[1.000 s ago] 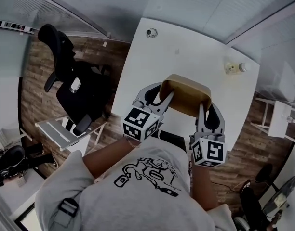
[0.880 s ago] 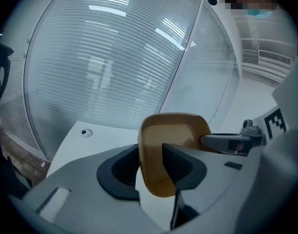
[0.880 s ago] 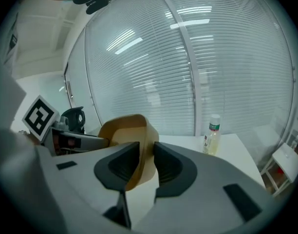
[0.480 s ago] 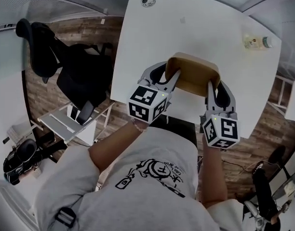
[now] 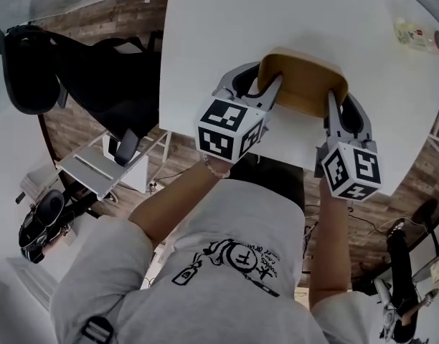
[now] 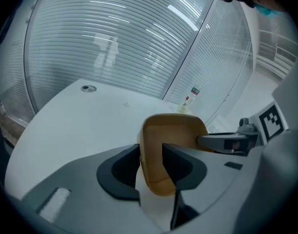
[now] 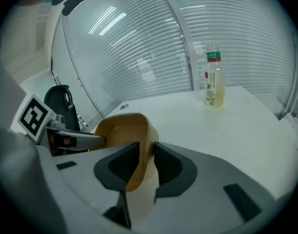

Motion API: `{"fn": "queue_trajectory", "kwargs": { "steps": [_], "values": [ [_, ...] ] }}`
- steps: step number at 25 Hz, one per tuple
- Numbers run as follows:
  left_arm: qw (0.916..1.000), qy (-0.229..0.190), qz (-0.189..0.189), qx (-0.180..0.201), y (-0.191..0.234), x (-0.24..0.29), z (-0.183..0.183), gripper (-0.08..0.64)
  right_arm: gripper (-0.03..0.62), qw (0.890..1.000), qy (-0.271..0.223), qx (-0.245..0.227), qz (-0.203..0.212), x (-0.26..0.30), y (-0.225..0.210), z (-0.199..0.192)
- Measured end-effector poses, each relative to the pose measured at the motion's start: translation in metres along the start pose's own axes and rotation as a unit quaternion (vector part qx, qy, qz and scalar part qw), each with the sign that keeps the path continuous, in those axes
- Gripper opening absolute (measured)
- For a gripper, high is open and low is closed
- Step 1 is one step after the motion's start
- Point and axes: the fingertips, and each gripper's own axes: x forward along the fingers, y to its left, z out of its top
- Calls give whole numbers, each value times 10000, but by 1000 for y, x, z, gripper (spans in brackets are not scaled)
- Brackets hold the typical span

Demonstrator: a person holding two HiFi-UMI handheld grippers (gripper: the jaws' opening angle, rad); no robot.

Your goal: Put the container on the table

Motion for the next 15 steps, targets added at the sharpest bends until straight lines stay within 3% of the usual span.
{"fn": "queue_trajectory", "kwargs": {
  "steps": [15],
  "values": [
    [9998,152,65,57,11,23,-20,137,87,9992,183,332,124,28,-13,-30]
  ]
}}
